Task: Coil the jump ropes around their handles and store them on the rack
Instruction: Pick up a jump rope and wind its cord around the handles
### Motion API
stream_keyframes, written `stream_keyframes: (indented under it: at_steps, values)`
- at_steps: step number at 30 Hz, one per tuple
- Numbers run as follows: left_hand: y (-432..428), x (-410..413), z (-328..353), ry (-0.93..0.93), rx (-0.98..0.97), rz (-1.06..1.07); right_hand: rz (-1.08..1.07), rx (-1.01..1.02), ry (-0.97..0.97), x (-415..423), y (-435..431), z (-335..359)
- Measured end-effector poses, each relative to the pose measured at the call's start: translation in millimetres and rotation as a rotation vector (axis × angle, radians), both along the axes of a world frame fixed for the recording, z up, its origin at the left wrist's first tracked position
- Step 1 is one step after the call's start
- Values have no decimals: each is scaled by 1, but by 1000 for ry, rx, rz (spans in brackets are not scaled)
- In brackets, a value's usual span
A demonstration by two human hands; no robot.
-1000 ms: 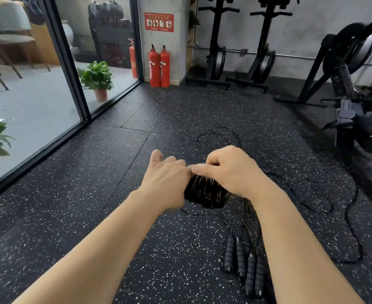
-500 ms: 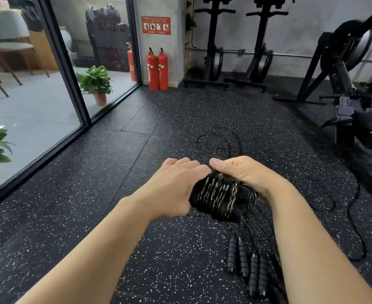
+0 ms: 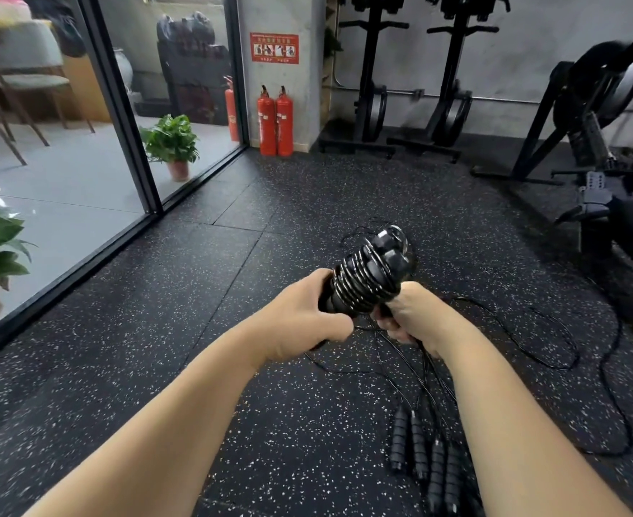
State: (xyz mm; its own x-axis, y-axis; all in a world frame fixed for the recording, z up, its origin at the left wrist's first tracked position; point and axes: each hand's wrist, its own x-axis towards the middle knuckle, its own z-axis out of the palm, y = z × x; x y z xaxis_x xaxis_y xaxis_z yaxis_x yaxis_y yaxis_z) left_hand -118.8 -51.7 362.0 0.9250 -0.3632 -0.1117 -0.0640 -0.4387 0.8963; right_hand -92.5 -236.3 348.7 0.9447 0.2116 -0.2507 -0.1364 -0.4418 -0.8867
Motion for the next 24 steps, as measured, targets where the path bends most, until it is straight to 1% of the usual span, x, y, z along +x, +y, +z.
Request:
stream_keyframes:
  at_steps: [3,5,7,9,11,12,13,16,18,21,24]
  values:
    - [7,6,-7,-5,-31,71,-47,-88,-5,-1,4,-1]
    - [9,10,-13,-37,-10,151,-46,-129,-31,0,7,-1]
    - [10,12,-17,-89,24,222,-26,-151,-91,0,11,1]
    - [7,13,-18,-118,1,282,-18,-190,-152,-1,17,4]
    - [4,15,-20,-126,-14,363,7,-266,-192,-4,24,8]
    - [4,17,-23,-138,17,413,32,-324,-210,-6,27,9]
    - [5,19,-25,-164,89,464,56,-392,-227,-9,31,11]
    - [13,23,-28,-284,423,592,122,-623,-300,-19,41,18]
    - [19,21,-27,-350,599,602,147,-734,-383,-27,45,26]
    - [23,20,-24,-452,776,546,154,-798,-496,-34,47,40]
    - [20,18,-20,-531,865,468,161,-802,-545,-35,45,51]
